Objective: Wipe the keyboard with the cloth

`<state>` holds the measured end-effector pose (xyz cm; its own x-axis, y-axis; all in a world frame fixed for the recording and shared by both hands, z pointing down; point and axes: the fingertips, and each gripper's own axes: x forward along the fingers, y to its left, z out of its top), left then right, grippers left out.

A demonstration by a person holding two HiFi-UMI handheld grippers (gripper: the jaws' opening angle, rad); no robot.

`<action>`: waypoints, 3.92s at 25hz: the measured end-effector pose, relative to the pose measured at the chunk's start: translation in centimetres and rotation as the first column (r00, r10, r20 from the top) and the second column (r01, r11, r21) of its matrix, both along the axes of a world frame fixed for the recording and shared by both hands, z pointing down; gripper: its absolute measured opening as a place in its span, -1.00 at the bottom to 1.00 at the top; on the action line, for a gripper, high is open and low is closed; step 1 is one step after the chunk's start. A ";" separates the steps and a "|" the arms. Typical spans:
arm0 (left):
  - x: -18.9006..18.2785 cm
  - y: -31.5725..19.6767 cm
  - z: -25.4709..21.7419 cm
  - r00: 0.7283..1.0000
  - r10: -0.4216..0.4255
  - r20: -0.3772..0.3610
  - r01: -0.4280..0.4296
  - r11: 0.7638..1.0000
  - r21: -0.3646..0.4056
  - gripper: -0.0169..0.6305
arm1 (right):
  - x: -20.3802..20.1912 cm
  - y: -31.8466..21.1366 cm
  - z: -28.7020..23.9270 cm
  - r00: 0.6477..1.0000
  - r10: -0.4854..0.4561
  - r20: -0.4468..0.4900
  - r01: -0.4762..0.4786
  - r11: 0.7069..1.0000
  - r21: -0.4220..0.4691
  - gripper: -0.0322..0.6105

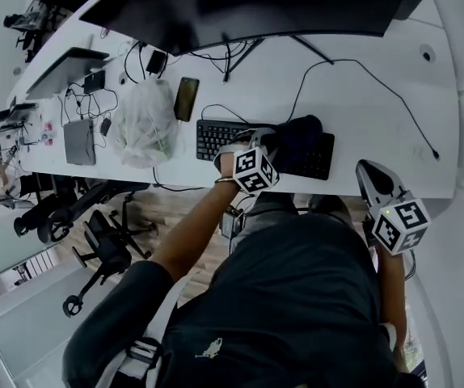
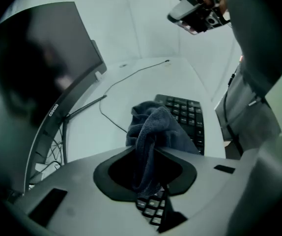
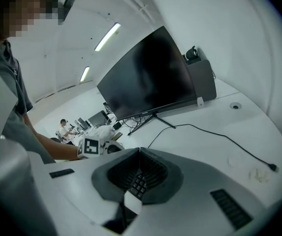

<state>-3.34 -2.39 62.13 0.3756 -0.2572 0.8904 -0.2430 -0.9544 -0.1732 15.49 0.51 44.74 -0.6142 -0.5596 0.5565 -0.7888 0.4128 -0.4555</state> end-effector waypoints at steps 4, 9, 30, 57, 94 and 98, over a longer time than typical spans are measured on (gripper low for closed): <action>-0.5 -0.5 1.4 1.000 0.009 0.024 -0.008 0.998 -0.064 -0.70 | -1.5 -0.1 0.9 1.000 -0.010 0.010 0.010 1.000 -0.019 -0.87; -0.6 6.5 2.5 1.000 0.007 -0.021 -0.010 0.987 -0.158 -0.70 | -1.3 -0.5 1.8 1.000 0.006 0.005 -0.006 0.999 -0.047 -0.87; -1.6 7.5 2.5 0.997 0.062 -0.042 -0.069 0.984 -0.165 -0.70 | -2.6 -0.5 2.7 1.000 0.002 -0.012 -0.003 0.998 -0.070 -0.87; -8.0 0.9 1.2 0.999 -0.037 -0.028 0.035 0.997 -0.067 -0.70 | -8.7 3.1 6.3 0.998 -0.068 0.000 0.067 0.988 -0.142 -0.87; -3.6 1.9 1.2 0.996 0.050 -0.077 -0.057 0.994 -0.093 -0.70 | -8.4 0.0 9.3 0.998 -0.070 0.006 0.069 0.974 -0.213 -0.87; -4.4 2.6 1.7 0.996 0.024 -0.089 -0.033 0.993 -0.109 -0.70 | -8.4 0.3 9.6 0.998 -0.067 -0.002 0.065 0.972 -0.226 -0.87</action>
